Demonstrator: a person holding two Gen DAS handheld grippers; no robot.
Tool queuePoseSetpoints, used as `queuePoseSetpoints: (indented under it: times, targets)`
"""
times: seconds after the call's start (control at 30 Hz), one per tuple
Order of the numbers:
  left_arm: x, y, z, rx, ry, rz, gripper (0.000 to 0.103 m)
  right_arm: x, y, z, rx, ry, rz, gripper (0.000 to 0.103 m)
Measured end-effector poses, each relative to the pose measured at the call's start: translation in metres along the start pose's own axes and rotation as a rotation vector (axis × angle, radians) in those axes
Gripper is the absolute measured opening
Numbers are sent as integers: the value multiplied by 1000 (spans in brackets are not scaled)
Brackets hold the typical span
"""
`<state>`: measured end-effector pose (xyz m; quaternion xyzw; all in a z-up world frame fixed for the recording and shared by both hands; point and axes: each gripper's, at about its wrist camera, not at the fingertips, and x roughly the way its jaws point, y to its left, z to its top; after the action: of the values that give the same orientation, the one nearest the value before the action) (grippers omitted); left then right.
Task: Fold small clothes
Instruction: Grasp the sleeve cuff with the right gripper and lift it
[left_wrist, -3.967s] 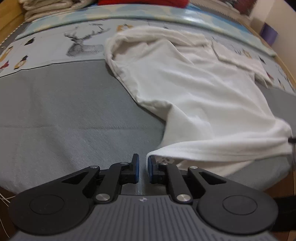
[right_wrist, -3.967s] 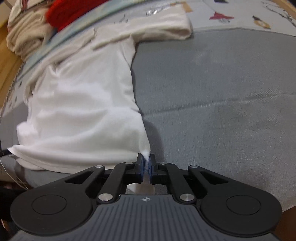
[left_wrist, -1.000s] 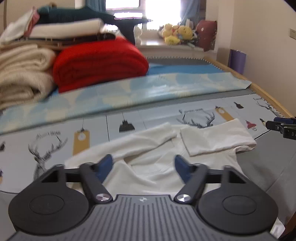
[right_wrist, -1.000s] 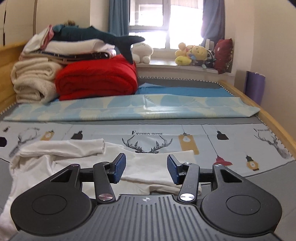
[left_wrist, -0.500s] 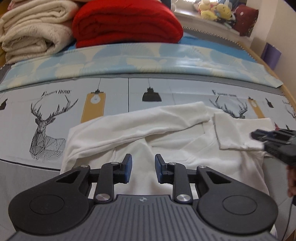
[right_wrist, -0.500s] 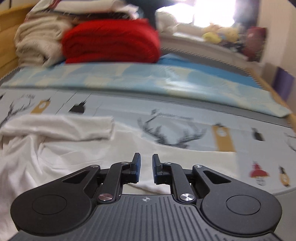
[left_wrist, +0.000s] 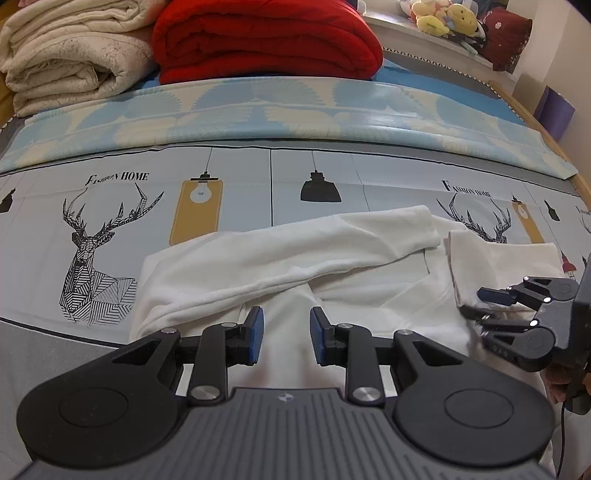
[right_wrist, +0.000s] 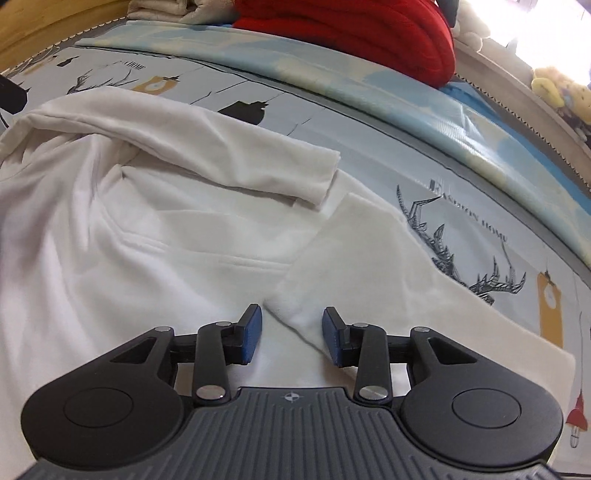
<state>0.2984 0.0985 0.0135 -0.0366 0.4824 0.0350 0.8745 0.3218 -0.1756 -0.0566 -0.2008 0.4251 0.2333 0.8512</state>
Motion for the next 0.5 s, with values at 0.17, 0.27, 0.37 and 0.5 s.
queuePoseSetpoints:
  times: [0.17,0.27,0.37,0.5]
  targets:
    - [2,-8,2,9,1,-5,30,-18,-35,-1,185,-64,45,3]
    - [2,-12,2,11,-4,-7,30,-41,-66,-8,315,-142,34,3]
    - [2,-16,3,12,-5,-10,31,-74,-113,-25,504,-243,15,3]
    - [-1,-21,4,16,-12,-16,31,-123,-193,-75,846,-409,-79,3]
